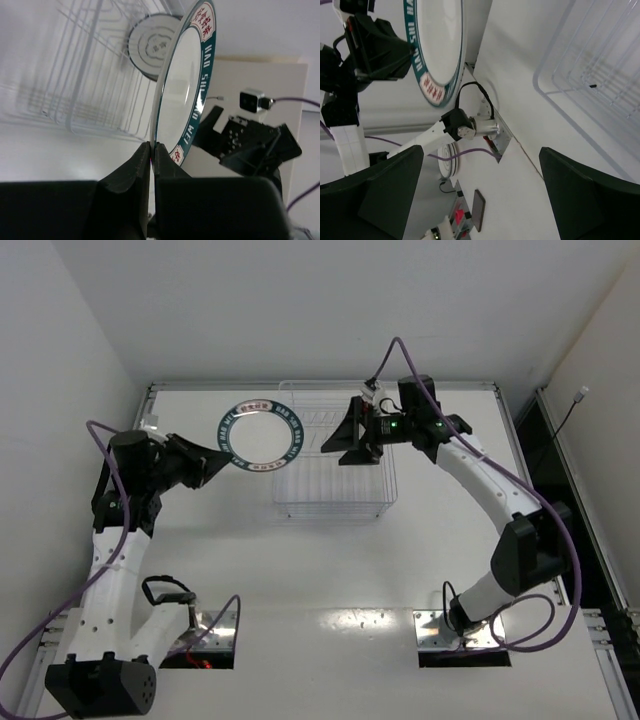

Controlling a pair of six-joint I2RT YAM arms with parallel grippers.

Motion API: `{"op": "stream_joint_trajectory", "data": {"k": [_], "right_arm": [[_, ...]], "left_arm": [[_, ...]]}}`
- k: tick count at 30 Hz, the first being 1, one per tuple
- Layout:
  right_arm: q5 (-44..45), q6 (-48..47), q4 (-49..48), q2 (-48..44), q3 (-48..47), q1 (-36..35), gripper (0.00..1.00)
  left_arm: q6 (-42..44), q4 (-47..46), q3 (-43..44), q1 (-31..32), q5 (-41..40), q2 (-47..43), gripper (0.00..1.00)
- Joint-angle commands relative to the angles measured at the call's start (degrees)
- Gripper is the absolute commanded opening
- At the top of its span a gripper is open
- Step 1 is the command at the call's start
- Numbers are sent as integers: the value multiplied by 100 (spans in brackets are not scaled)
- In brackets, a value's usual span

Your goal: Load the plates into the dish rack

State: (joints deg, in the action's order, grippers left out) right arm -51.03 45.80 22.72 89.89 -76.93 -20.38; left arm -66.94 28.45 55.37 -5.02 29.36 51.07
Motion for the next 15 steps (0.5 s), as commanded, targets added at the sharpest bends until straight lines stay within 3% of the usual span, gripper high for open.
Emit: {"op": "stream_joint_trajectory", "data": {"k": [1,8,11,14,15], "right_arm": [[-57,552,-1128,274,133,-27,98],[-57,1264,-2219,916,-41,-133,90],[-170,1571,-2727,1206,-103,-246,79],[-223,1686,-2896,1382,-235,-309,56],[-224,1686,-2792,1461,-313,-309,38]], "left_arm": [[-311,47,193,246,482,-193,0],[-592,-128,140,949,421,-142,0],[-786,-392,79,1318,342,-36,0],[-847,-453,79,1696,228,209,0],[-847,-454,79,1784,228,289,0]]}}
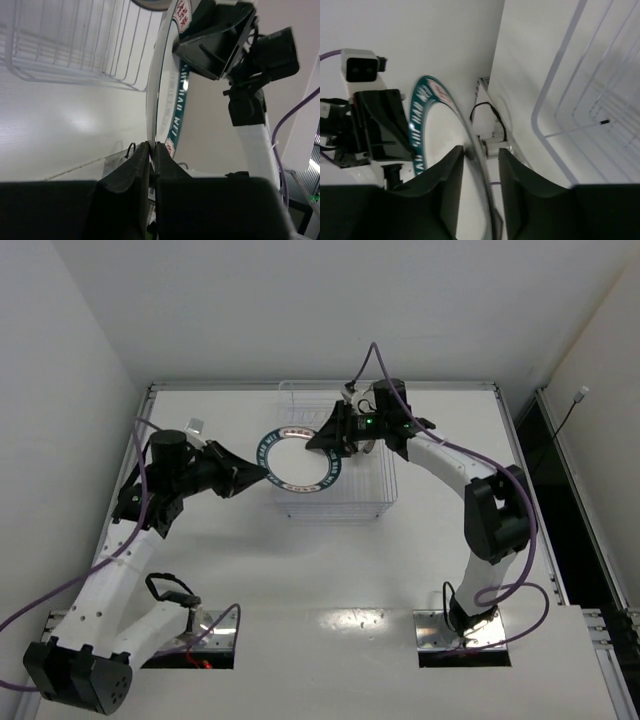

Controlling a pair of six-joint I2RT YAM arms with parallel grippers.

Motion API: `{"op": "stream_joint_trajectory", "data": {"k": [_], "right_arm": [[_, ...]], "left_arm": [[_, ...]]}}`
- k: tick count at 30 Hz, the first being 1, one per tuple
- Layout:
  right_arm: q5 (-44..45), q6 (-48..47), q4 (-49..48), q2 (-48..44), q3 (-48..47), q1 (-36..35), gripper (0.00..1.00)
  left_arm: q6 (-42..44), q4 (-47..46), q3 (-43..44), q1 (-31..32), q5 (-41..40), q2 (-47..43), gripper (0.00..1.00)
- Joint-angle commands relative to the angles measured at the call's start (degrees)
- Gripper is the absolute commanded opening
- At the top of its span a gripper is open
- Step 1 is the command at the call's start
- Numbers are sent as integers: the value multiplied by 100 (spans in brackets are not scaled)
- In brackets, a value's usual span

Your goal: Load the plates into the dish rack

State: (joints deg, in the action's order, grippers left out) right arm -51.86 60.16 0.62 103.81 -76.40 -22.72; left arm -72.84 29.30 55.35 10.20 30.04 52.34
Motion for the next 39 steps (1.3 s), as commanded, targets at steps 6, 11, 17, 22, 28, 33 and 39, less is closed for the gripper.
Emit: {"op": "stream_joint_trajectory", "data": {"k": [6,11,17,22,28,33,39], "right_arm": [[44,146,-238,-53,-419,-75,0],[481,-74,665,-265,-849,223,0],[1440,-716,2158,-274,-1938,593,0],[3728,-2059,4407,577,-4309,734,0],[6159,-2737,5484,1335,-5983,453,0],[7768,-3141,5132,1317,-5447,32,0],[8875,-3617,4843,1677,-5534,-426,0]], "left_arm": [[331,-102,493,466,37,707,4],[1042,522,975,325,160,1340,53],[2097,1779,1662,61,-42,1560,70],[2703,2474,1909,-298,-95,1508,71],[2924,2887,1909,-351,-95,1191,71],[3240,3336,2031,-352,-218,1191,71],[3478,3706,2208,-352,-438,1191,71]]}}
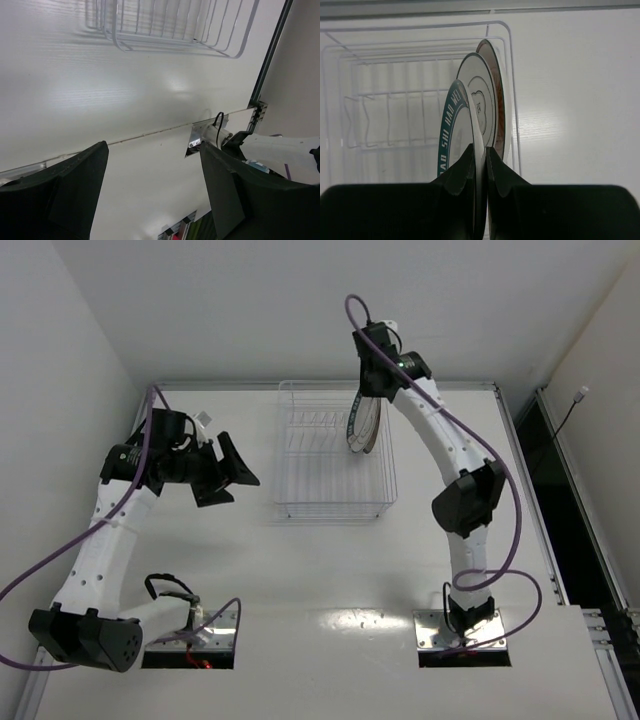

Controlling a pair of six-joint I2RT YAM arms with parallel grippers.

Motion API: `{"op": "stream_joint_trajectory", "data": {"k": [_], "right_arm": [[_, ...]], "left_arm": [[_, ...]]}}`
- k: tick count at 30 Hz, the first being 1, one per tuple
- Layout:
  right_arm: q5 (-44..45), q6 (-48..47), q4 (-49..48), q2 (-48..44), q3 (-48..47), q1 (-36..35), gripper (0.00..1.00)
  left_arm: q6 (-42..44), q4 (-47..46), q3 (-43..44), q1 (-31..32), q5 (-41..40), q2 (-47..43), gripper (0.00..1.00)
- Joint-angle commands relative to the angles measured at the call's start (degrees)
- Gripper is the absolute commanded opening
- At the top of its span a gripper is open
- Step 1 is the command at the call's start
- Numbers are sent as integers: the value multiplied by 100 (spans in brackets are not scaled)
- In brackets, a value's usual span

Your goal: Load the plates into the dish rack

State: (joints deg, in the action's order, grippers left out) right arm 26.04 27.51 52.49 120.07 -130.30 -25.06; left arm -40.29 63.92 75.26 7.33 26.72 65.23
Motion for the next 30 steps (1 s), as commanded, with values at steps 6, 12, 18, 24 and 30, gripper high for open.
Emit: {"op": "stream_joint_trajectory", "data": {"k": [6,12,18,24,30], "right_arm": [[1447,-939,-801,490,-197,-447,0],[1614,-1441,-1161,737,13,-509,0],[1228,-1678,-1495,1035,111,-509,0],[604,-1564,-1725,1404,163,-403,0],[472,-1197,-1567,1634,-92,-342,7]], "left_arm": [[329,401,269,-65,-106,-46,71],[382,455,322,-65,-211,7,71],[382,455,129,-65,-264,7,71],[382,402,-55,-65,-317,7,71],[382,402,-108,-65,-369,-46,71]]}}
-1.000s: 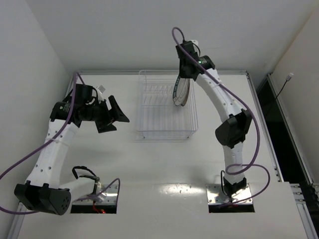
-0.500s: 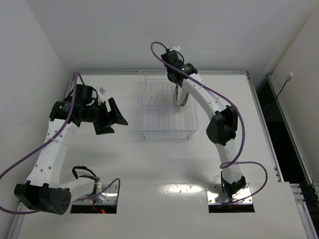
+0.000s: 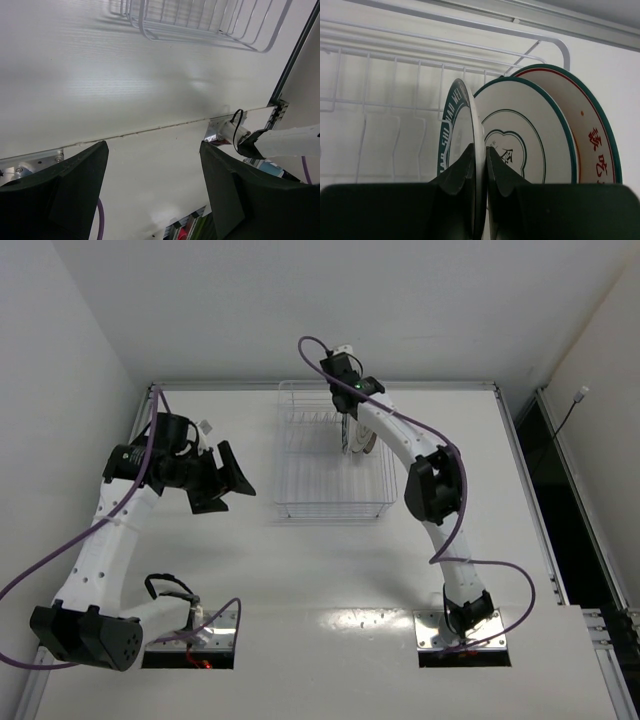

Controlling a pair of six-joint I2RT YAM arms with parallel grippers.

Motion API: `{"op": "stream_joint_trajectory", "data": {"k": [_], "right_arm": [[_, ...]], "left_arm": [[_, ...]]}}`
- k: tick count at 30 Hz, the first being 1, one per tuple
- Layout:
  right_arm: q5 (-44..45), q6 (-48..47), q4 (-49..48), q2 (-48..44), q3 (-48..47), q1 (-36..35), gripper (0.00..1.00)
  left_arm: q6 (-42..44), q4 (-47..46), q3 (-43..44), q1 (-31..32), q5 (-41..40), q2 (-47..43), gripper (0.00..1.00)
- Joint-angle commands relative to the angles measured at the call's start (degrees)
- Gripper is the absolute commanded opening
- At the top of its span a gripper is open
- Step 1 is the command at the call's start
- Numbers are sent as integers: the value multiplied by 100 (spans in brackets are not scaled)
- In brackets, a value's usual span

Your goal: Load the plates into the dish rack

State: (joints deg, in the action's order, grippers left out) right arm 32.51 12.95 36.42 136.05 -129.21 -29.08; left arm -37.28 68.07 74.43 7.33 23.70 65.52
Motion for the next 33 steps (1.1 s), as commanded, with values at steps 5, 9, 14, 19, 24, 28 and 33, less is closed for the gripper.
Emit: {"op": "stream_joint_trajectory", "data": {"k": [5,9,14,19,24,28,33], "right_arm": [[-368,507,505,97,-263,236,15],[-316,630,874,-446,17,236,56],[-263,988,1594,-1281,300,236,100],[-1025,1122,2438,-2116,431,183,100],[-3098,1209,2247,-3311,1545,314,100],[-4348,1315,1720,-4392,2828,368,100],[-4403,1631,1131,-5937,4403,421,100]], "left_arm": [[28,-66,-140,-65,-68,-188,71],[28,-119,-140,-65,-68,-188,71],[-25,-180,-87,-65,-181,-241,71],[-25,-111,369,-65,-996,-364,71],[-253,-57,493,-65,-1868,-671,71],[-640,-310,108,83,-2737,-1110,71],[-992,-1040,-552,137,-3222,-1865,72]]}}
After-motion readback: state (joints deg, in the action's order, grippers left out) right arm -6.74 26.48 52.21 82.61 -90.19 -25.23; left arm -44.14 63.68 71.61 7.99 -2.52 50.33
